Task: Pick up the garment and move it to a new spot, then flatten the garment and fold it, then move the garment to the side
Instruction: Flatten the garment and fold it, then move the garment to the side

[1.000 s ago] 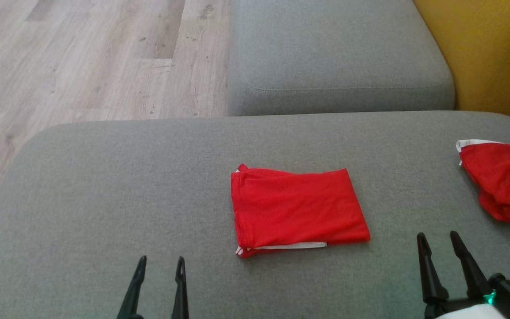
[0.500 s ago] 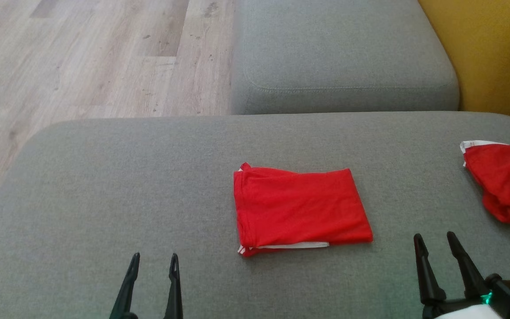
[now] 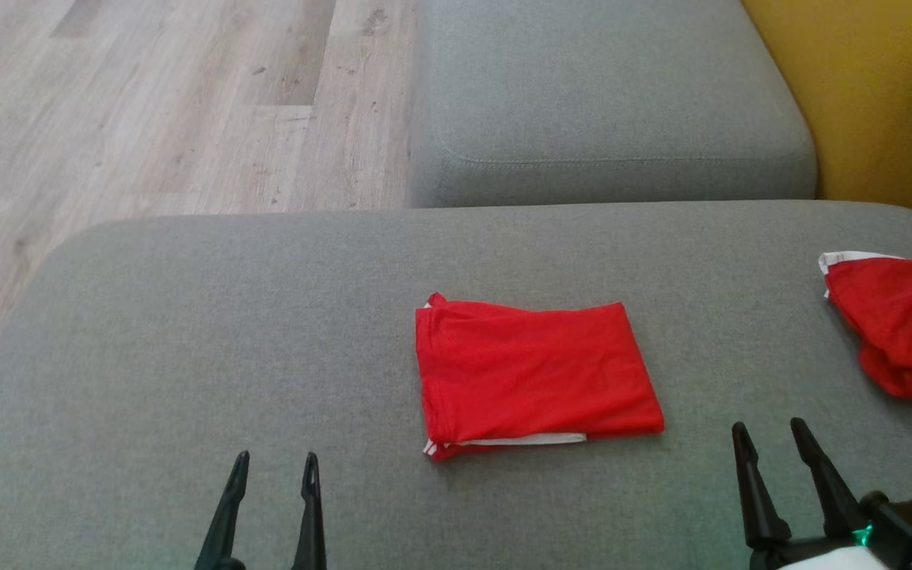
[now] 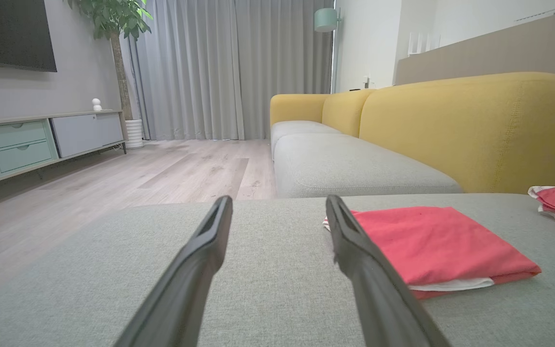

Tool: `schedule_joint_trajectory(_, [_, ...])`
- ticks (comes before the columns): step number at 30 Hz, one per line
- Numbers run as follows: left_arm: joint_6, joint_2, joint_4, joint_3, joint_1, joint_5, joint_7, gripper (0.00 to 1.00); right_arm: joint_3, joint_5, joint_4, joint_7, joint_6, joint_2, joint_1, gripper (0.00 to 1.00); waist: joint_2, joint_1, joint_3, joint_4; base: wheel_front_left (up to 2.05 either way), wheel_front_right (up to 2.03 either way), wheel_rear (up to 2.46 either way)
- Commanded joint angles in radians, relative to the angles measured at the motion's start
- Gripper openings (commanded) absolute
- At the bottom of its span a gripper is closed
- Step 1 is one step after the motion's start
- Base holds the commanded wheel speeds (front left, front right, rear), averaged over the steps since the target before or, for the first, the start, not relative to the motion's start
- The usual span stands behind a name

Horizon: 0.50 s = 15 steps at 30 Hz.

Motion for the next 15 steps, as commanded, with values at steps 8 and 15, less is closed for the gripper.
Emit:
schedule_joint_trajectory(8, [-0.001, -0.013, -0.029, 0.025, -0.037, 0.002, -0.008, 1.0, 0.034, 0.026, 0.002, -0.011, 0.003, -0.035, -0.031, 1.0, 0.0, 0.0, 0.021, 0.009, 0.0, 0.0, 0.0])
schedule_joint_trajectory(15, [-0.027, -0.013, -0.043, -0.012, -0.058, 0.001, -0.008, 1.0, 0.045, 0.093, 0.141, -0.005, 0.003, -0.059, -0.109, 1.0, 0.0, 0.0, 0.066, 0.028, 0.0, 0.0, 0.0])
